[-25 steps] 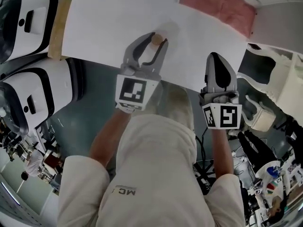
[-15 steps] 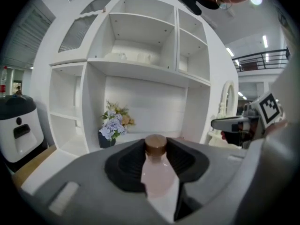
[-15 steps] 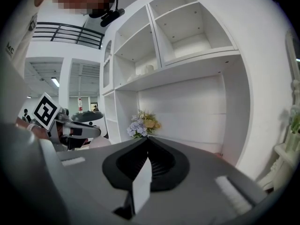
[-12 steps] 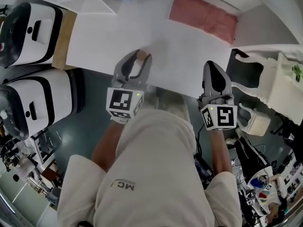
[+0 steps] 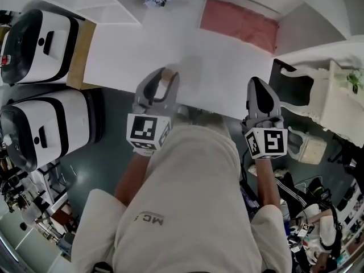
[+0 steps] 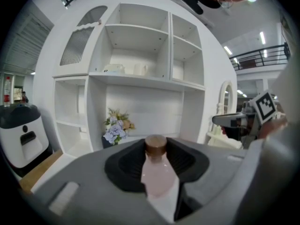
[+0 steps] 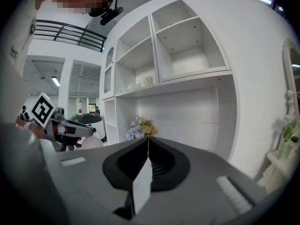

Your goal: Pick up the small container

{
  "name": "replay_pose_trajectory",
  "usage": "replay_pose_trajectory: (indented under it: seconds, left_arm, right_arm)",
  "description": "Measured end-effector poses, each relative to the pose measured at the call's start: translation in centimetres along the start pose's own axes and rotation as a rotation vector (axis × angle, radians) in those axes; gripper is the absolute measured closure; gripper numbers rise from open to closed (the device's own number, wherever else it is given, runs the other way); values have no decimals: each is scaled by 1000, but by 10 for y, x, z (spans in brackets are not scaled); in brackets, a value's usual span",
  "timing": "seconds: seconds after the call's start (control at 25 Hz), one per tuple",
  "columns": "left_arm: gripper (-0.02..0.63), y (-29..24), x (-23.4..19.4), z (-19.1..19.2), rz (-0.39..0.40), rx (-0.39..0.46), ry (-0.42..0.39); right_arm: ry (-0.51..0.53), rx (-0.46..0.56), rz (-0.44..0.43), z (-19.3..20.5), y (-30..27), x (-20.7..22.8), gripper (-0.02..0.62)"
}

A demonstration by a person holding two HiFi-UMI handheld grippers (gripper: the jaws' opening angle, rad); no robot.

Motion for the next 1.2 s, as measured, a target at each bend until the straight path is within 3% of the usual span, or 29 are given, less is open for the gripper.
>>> replay_pose_trajectory:
  seconds: [1.2]
  left_arm:
    - [466, 10, 21, 1, 1, -10, 11]
  right_arm:
    - [-14, -3, -21, 8, 20, 2, 603]
Point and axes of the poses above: the fingertips, and each gripper's own axes: y backward along the fingers, x to its right, z out of its underside, the point moved 9 cm from there along y, backward along the fingers, and after that the axes turned 13 degrees about -y, right-handed, at the moved point
